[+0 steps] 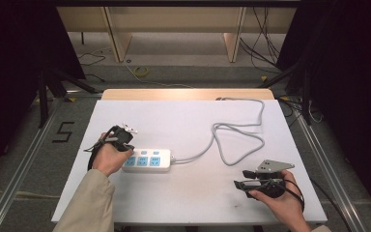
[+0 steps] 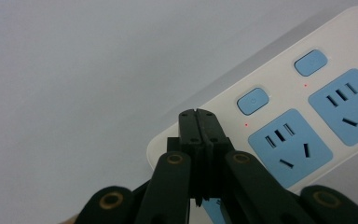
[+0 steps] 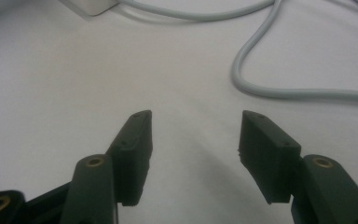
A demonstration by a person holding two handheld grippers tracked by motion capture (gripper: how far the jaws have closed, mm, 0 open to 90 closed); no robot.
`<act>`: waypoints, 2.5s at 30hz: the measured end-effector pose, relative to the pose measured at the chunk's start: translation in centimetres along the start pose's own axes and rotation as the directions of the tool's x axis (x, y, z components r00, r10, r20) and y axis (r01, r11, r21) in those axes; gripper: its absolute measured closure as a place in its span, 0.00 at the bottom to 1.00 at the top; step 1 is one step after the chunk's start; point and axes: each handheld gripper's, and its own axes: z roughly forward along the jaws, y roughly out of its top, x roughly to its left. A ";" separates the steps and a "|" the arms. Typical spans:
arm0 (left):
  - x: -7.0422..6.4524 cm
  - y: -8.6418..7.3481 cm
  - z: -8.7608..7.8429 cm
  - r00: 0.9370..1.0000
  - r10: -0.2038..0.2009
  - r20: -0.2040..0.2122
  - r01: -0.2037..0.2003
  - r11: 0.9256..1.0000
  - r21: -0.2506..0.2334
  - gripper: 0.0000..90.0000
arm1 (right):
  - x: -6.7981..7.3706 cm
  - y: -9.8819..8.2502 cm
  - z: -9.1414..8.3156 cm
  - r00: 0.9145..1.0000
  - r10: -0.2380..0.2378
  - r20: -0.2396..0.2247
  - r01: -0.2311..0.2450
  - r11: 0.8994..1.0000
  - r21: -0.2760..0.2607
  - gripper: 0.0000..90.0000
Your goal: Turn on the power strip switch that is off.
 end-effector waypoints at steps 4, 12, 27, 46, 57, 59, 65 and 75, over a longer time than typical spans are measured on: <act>0.1 0.1 0.2 1.000 0.000 -0.003 0.000 1.000 0.005 1.00 | 0.0 0.0 0.0 1.000 -0.001 -0.001 0.001 1.000 0.000 0.50; 0.1 0.2 0.6 1.000 0.000 -0.003 0.000 1.000 0.012 1.00 | 0.0 0.0 0.0 1.000 -0.001 0.000 0.001 1.000 0.000 0.50; 0.1 0.3 0.9 1.000 0.000 0.000 0.000 1.000 0.024 1.00 | 0.0 0.0 0.0 1.000 -0.001 0.001 0.001 1.000 0.000 0.50; 0.0 0.3 1.0 1.000 -0.005 -0.007 0.005 0.999 0.032 1.00 | 0.0 0.0 0.0 1.000 -0.002 0.001 0.002 1.000 0.000 0.50; 0.0 0.2 1.1 1.000 -0.005 -0.007 0.006 1.000 0.031 1.00 | 0.0 0.0 0.0 1.000 -0.005 0.002 0.005 1.000 -0.001 0.50; 0.0 0.2 1.0 1.000 -0.008 -0.005 0.008 1.000 0.030 1.00 | 0.0 0.0 0.0 1.000 -0.005 0.002 0.005 1.000 -0.002 0.50; 0.1 0.2 1.1 1.000 -0.012 0.001 0.012 0.999 0.031 1.00 | 0.0 0.0 0.0 1.000 -0.005 0.002 0.005 1.000 -0.001 0.50; 0.1 0.2 1.1 1.000 -0.009 -0.001 0.009 0.999 0.032 1.00 | 0.1 0.0 0.0 1.000 -0.004 0.001 0.004 1.000 -0.002 0.50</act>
